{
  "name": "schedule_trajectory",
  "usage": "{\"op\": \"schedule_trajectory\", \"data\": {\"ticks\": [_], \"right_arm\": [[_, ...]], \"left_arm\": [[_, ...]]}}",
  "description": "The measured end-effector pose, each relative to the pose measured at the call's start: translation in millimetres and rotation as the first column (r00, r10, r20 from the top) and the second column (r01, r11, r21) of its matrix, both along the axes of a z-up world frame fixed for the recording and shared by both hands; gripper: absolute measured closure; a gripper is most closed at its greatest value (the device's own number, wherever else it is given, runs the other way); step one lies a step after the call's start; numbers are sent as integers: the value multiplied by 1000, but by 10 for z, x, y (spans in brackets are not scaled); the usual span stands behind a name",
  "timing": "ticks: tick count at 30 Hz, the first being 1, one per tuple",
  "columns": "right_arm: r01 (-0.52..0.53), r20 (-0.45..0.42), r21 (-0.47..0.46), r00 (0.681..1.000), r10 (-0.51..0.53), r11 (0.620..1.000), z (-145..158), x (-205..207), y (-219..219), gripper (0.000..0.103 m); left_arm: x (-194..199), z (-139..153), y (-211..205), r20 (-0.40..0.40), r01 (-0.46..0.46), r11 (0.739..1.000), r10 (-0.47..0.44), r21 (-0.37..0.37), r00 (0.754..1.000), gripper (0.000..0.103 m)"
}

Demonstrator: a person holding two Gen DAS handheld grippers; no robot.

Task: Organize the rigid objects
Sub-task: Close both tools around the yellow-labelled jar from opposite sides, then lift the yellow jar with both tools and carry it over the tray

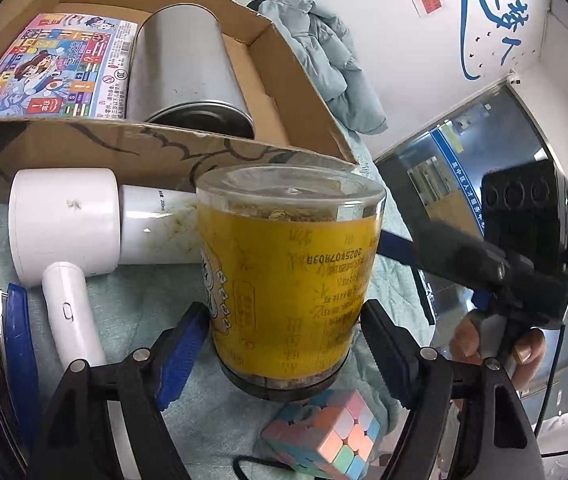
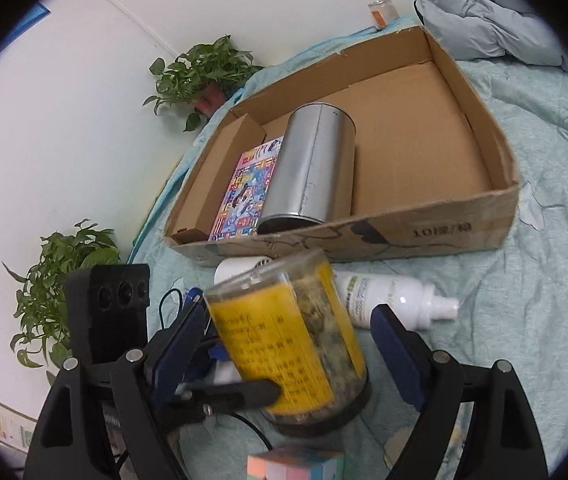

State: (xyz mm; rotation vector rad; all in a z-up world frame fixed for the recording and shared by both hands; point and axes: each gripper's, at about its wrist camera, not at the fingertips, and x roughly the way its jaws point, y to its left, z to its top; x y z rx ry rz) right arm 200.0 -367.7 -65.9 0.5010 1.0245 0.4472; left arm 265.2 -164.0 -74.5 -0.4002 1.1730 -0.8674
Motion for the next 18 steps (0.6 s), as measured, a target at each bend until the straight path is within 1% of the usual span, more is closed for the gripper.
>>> {"op": "schedule_trajectory", "data": {"ticks": [3, 4, 5, 7, 9, 10, 12, 14, 16, 18], "right_arm": [[2, -9, -21, 1000, -2, 1000, -12, -39, -52, 18], [3, -9, -31, 1000, -3, 1000, -18, -35, -62, 20], [-2, -5, -32, 1000, 2, 999, -25, -26, -48, 23], [-4, 19, -52, 1000, 5, 999, -25, -32, -43, 26], [-2, 53, -92, 999, 7, 996, -23, -58, -54, 26], [-5, 63, -88, 998, 11, 996, -30, -80, -58, 26], [-35, 57, -77, 998, 39, 996, -89, -124, -109, 26], [-80, 44, -91, 995, 84, 993, -159, -186, -96, 26], [-122, 28, -91, 992, 125, 988, -231, -238, -23, 26], [-146, 31, -83, 988, 149, 986, -272, -271, 100, 26]], "left_arm": [[20, 18, -30, 5, 0, 1000, 0, 0, 1000, 27], [28, 21, -45, 7, -2, 1000, 2, 0, 1000, 27], [-6, 23, -1, 10, -4, 1000, 4, -1, 1000, 27], [5, 26, 34, 11, -16, 1000, 16, 2, 1000, 27], [12, 24, 45, 7, -28, 1000, 28, 6, 1000, 27], [33, 22, 51, 3, -30, 1000, 30, 9, 1000, 27], [44, 20, 64, -4, -28, 1000, 28, 12, 1000, 27], [48, 6, 71, -11, -26, 1000, 26, 9, 1000, 27], [52, 5, 60, -12, -26, 1000, 26, 8, 1000, 27], [66, 0, 38, -10, -24, 1000, 24, 10, 1000, 27]]}}
